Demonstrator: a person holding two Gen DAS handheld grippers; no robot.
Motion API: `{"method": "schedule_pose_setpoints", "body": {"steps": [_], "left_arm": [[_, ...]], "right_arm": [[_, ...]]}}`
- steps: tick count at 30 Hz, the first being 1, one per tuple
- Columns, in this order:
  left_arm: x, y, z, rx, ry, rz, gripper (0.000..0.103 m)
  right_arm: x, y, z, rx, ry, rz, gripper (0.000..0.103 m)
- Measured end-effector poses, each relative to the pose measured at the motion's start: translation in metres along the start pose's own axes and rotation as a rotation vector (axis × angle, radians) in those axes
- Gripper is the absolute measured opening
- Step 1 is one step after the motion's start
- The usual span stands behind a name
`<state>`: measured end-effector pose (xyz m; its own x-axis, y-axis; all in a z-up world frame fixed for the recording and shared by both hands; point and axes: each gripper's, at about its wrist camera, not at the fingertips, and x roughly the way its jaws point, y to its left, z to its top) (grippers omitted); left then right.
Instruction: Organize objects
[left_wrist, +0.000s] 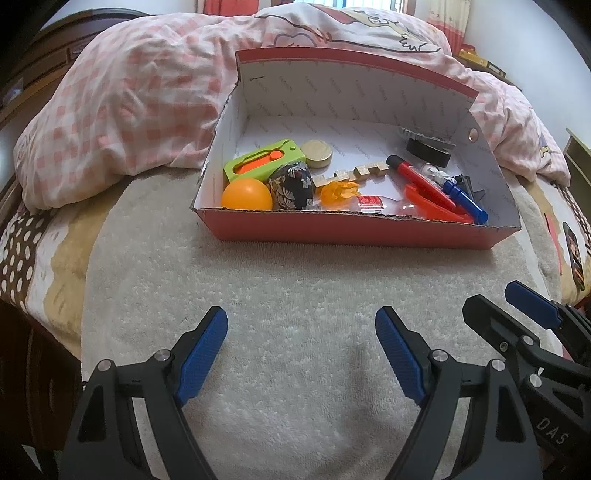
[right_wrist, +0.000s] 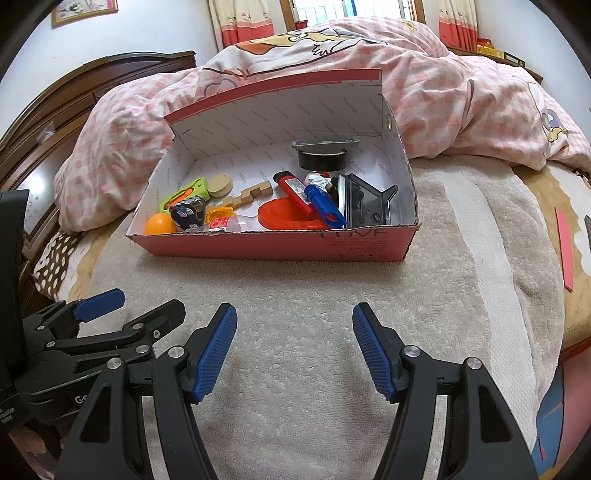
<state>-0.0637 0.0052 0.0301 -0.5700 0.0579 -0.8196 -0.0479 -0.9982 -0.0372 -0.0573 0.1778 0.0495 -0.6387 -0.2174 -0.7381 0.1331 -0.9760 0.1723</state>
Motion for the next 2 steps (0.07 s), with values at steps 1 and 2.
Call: {"method": "schedule_pose_setpoints", "body": {"steps": [1, 2], "left_arm": [[0.0003, -0.0001, -0.0002, 0.000, 0.002, 0.000, 0.083], [0.0008, -0.0001, -0.0004, -0.001, 0.005, -0.001, 0.083]], "right_arm": [[0.0001, 0.0000, 0.0001, -0.001, 0.000, 0.000, 0.067], [-0.0001, -0.0002, -0.0005, -0.001, 0.000, -0.002, 0.067]]}}
